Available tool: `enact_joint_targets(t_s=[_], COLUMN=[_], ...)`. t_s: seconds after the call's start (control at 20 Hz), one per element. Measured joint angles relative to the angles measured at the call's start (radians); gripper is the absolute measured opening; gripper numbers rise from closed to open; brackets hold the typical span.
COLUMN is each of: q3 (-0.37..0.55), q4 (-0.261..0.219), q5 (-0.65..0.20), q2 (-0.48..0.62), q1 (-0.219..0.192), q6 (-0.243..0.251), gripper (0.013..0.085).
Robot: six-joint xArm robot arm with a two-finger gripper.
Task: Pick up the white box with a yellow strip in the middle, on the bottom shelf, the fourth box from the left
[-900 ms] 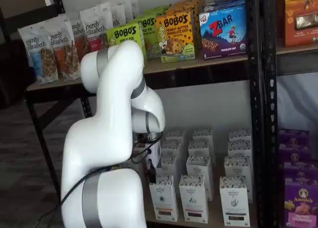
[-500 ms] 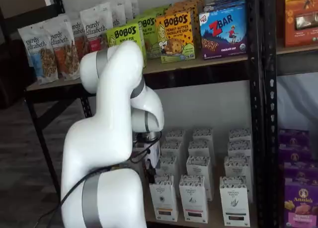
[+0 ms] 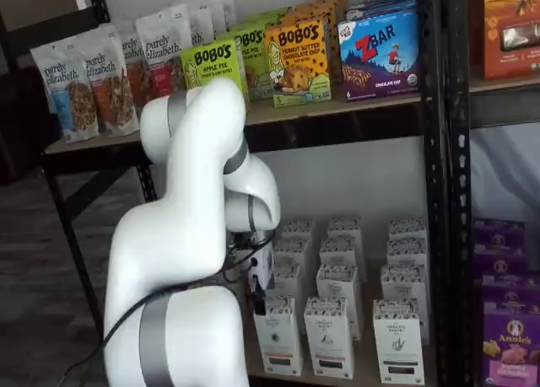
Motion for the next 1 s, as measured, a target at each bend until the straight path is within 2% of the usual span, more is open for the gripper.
enact_joint_targets(t_s=[0.15, 0.7, 1.0], q3=[-0.030, -0.154, -0.231], q4=[0.004, -0.032, -0.066], q5=[-0.007, -0.012, -0.002], q2=[0.030, 0.143, 0.204], q1=[-0.004, -0.010, -0.018], q6=[-0.007, 0.018, 0.040], gripper=[0.0850, 0.0850, 0.0850])
